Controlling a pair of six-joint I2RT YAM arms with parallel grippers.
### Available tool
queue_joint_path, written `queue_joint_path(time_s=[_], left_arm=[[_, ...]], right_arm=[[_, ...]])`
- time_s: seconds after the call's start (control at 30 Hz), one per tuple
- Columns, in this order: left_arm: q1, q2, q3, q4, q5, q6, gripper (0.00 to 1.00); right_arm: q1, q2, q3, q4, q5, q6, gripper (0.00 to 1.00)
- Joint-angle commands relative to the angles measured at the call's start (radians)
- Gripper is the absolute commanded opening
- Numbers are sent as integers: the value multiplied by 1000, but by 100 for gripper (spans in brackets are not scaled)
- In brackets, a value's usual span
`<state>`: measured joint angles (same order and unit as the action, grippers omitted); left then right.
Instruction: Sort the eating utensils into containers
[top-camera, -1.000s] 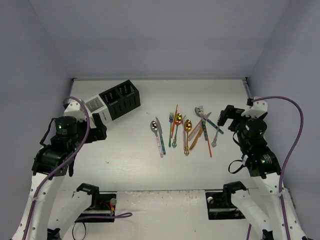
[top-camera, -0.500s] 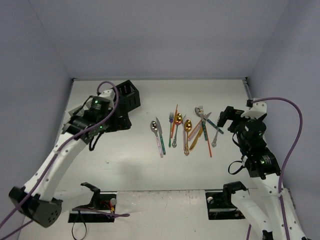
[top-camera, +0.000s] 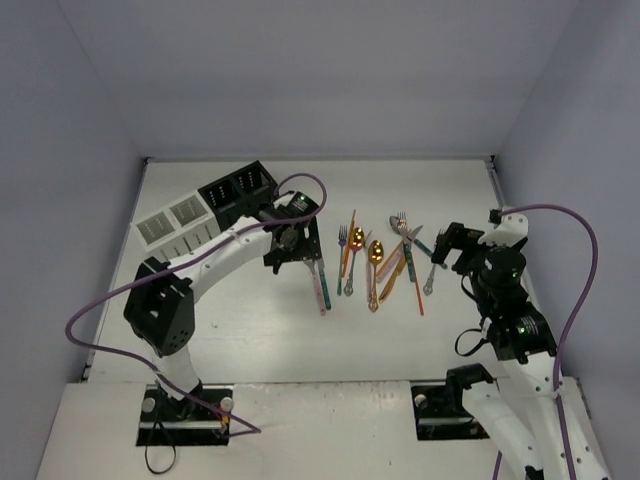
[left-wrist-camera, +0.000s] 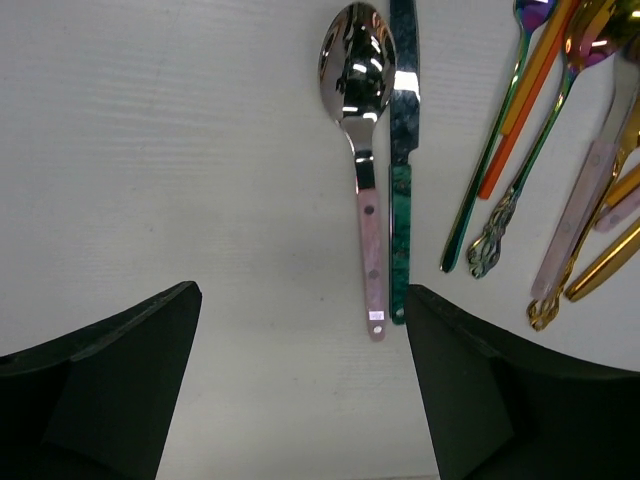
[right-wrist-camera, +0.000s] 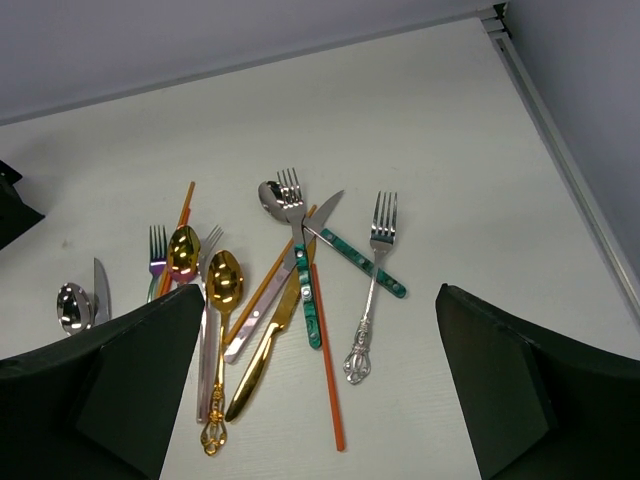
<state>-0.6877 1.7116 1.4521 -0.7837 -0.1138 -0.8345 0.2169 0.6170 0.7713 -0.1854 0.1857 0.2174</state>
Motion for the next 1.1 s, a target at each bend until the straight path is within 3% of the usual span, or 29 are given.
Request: queue_joint_path(time_s=[0.0, 0.3, 0.77, 1.07], left_arm=[[-12, 78, 100, 15, -48, -73, 75], [-24, 241, 158, 31, -46, -79, 57], [-60, 316, 184, 55, -43, -89, 54], [-61, 330, 133, 55, -68, -117, 38]], right_arm=[[3, 15, -5, 47, -35, 36, 100], [3, -10, -17, 27, -63, 51, 100], [2, -23, -11, 7, -59, 29, 100], [4, -43, -4, -9, -75, 20, 100]])
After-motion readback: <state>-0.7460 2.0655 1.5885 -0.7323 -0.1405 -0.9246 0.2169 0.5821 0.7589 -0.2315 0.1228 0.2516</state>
